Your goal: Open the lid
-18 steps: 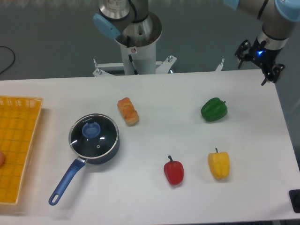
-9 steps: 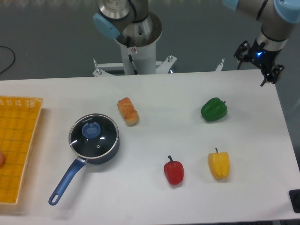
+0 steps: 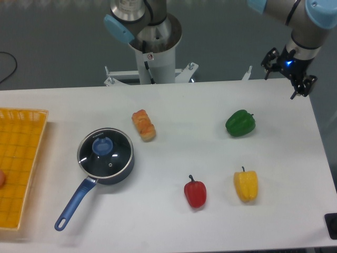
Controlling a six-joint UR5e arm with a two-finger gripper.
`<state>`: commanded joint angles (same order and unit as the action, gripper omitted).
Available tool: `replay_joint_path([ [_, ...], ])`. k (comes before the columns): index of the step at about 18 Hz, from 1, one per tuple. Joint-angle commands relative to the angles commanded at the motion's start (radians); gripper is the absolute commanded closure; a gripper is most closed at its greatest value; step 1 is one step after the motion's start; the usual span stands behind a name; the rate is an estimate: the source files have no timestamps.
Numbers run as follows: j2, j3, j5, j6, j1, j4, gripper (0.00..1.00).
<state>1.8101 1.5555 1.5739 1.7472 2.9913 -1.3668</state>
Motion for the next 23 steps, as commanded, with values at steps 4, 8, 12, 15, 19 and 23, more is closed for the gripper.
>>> replay_joint_path([
  [4,0.000,0.000,0.000,-0.002,-0.002,0.000,0.00],
  [8,-0.002,-0.002,0.003,-0.021,-0.034,0.000,0.00],
  [12,-0.005,-0.005,0.006,-0.038,-0.078,0.000,0.00],
  [15,-0.002,-0.005,0.005,-0.073,-0.116,0.000,0.00],
  [19,0.008,-0.005,0.008,-0.165,-0.201,0.064,0.00],
  [23,-0.002,-0.011,-0.005,-0.270,-0.247,0.069,0.00],
])
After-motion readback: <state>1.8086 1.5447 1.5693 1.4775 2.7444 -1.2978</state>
